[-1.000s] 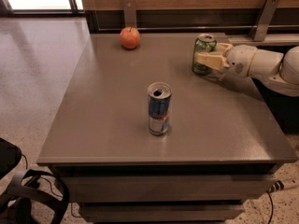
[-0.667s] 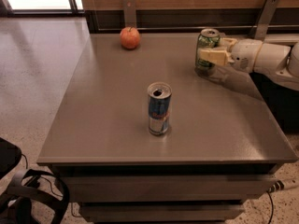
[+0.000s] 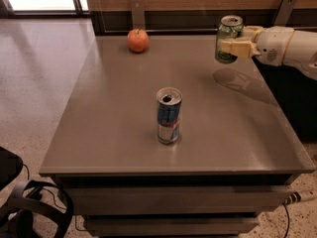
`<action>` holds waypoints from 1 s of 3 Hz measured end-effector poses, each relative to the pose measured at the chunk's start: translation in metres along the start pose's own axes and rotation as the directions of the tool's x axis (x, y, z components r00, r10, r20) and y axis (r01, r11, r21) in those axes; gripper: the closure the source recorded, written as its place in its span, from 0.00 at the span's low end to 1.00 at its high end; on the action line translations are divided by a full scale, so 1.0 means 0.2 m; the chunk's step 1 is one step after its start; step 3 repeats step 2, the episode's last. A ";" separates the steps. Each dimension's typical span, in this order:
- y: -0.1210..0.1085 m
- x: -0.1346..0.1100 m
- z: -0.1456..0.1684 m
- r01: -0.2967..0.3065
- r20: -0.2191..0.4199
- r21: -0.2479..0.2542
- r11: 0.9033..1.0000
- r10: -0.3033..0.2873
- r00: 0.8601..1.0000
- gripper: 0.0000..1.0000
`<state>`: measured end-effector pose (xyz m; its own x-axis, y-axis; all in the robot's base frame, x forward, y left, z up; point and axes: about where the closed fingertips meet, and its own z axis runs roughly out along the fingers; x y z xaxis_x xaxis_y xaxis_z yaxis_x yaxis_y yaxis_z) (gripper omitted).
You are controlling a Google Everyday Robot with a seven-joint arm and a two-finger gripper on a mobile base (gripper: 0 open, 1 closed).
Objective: Pick green can
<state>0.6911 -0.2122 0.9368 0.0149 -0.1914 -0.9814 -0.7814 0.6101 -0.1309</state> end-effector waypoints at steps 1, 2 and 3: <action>-0.01 -0.14 -0.05 0.058 0.019 0.015 0.998 -0.058 0.998 1.00; -0.01 -0.25 -0.07 0.104 0.042 0.020 0.994 -0.105 0.994 1.00; -0.01 -0.25 -0.07 0.104 0.042 0.020 0.994 -0.105 0.994 1.00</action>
Offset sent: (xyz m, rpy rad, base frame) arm -0.0127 -0.0089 0.0776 -0.0469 -0.1731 0.0004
